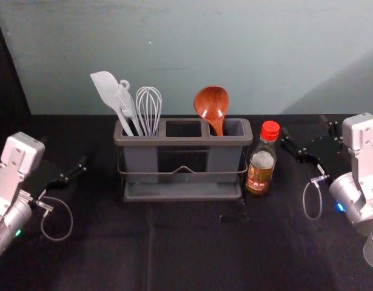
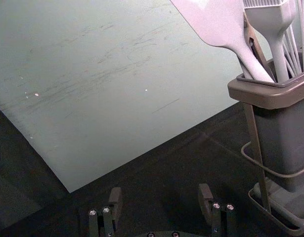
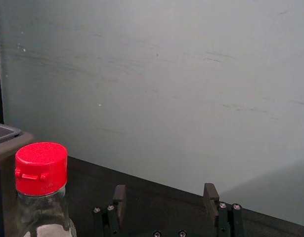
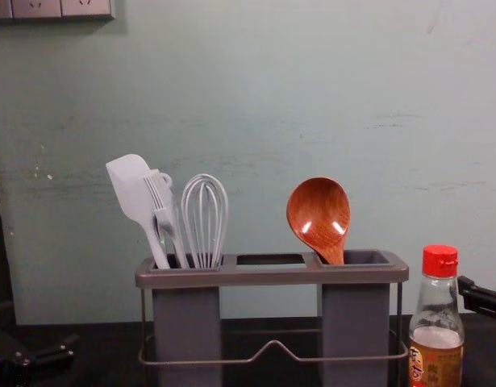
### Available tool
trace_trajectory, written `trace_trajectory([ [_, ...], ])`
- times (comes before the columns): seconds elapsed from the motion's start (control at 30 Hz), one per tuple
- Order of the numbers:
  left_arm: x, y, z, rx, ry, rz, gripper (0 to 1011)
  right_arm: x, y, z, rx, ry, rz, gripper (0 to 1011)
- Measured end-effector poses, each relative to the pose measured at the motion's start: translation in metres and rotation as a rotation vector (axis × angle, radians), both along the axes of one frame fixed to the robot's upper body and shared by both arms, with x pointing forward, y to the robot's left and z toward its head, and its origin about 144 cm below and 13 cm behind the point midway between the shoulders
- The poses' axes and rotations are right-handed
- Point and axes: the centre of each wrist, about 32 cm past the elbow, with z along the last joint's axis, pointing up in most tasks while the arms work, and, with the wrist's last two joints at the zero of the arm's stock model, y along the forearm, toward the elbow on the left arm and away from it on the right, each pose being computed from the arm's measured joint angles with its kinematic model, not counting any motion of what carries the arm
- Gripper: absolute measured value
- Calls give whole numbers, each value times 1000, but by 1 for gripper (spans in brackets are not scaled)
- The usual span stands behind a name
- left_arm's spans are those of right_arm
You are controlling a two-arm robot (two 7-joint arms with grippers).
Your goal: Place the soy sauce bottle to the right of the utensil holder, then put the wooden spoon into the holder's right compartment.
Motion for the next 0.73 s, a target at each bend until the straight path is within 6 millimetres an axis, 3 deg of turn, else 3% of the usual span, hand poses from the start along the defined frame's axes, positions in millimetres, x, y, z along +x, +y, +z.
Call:
trace_trajectory([
  [0.73,0,0,0,0,0,0,1011,0,0,0,0,0,0,1002],
])
